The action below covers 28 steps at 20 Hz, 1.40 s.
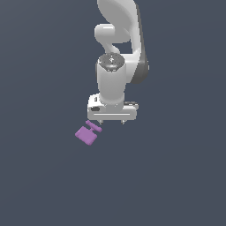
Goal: Pick up the object and move it to a goal position.
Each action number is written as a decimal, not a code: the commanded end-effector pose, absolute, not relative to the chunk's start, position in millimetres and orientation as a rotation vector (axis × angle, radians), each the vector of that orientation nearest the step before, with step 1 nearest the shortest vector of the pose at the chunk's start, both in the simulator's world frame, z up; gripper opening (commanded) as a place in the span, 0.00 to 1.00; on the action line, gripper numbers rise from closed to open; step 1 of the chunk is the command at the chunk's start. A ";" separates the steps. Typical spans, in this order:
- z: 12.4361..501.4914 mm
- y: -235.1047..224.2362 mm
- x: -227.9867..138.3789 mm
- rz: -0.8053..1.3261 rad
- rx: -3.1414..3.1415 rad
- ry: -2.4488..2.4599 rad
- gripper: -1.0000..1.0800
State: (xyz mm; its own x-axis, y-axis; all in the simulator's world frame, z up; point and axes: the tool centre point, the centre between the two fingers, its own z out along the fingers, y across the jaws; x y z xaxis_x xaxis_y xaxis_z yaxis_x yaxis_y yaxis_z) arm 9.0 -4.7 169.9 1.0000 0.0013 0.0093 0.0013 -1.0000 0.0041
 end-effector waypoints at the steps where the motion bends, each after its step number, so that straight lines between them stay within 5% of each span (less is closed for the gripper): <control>1: 169.9 -4.7 9.0 0.015 3.137 0.002 0.62; 28: 143.7 -25.0 -2.8 -0.010 2.950 0.182 0.62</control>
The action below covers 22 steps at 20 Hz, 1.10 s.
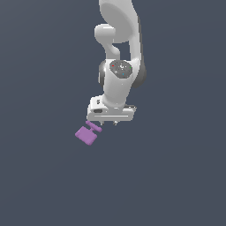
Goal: Pick up the object and move it to a goal position.
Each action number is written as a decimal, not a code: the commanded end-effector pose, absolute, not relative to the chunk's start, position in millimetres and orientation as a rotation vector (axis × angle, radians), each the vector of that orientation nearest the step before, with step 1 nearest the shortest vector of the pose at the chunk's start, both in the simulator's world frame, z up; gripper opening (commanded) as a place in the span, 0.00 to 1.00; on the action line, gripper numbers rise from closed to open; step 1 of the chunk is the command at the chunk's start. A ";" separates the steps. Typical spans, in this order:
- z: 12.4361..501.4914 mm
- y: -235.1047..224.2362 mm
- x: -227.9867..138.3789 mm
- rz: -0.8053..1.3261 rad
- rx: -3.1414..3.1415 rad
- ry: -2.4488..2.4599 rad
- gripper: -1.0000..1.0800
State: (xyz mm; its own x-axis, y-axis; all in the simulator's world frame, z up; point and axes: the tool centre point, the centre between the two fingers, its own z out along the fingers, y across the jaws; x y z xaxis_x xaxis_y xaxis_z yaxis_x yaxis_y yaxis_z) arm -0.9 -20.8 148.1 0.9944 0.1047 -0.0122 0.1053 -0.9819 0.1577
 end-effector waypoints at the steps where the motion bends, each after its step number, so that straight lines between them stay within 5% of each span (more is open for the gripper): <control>1: 140.6 -28.0 -4.1 -0.013 2.929 0.200 0.62; 22: 86.9 -76.6 -32.7 -0.054 2.514 0.610 0.62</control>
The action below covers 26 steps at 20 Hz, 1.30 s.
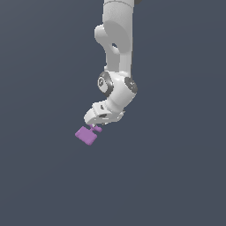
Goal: Pick up the object and move it to a goal position.
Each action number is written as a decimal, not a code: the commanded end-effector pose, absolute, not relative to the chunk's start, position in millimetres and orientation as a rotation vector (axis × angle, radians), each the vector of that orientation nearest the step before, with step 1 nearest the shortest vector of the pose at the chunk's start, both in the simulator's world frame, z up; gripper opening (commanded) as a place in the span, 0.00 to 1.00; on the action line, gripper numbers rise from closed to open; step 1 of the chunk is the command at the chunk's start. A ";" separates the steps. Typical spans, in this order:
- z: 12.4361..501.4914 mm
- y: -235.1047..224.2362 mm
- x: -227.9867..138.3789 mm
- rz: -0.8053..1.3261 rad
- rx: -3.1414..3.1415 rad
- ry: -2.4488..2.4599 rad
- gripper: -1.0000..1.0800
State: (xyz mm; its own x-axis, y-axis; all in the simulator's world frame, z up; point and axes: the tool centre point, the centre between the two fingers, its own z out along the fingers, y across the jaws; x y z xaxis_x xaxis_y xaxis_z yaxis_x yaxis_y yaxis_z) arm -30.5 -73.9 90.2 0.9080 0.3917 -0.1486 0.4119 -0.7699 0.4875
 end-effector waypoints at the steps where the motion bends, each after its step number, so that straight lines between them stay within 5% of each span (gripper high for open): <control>1: 84.7 -78.3 -34.3 -0.056 2.495 0.631 0.62; 26: 48.7 -101.1 -68.7 -0.100 2.174 1.018 0.62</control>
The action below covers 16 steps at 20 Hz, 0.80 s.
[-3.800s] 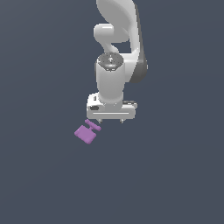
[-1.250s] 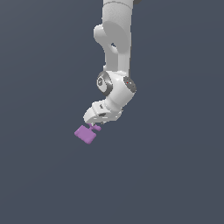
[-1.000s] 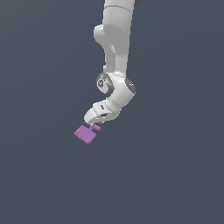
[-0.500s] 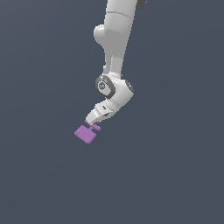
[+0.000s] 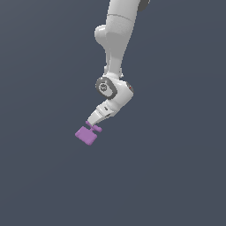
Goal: Pick up the object and move it to a goal position.
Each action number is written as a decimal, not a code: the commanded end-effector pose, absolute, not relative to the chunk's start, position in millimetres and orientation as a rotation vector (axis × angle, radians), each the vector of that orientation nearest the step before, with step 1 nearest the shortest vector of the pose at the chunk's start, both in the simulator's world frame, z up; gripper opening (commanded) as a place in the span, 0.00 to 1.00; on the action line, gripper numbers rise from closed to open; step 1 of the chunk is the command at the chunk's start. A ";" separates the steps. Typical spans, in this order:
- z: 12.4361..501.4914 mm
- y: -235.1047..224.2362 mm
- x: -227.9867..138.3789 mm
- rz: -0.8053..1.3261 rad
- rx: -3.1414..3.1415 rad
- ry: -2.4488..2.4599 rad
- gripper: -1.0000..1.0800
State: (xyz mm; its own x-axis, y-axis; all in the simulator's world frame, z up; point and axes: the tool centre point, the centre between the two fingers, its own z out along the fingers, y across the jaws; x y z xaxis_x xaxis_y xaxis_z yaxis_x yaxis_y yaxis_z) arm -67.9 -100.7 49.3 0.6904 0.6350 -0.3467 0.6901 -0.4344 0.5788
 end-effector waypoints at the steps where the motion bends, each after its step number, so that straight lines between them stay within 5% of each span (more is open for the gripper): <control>1: 48.4 -101.2 -69.0 -0.100 2.172 1.021 0.62; 16: 27.0 -119.9 -63.9 -0.101 2.171 1.024 0.62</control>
State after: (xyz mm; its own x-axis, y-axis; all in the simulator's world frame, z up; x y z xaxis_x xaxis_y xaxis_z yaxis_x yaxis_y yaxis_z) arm -64.5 -116.1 31.8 0.6808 0.6427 -0.3513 0.6977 -0.4233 0.5779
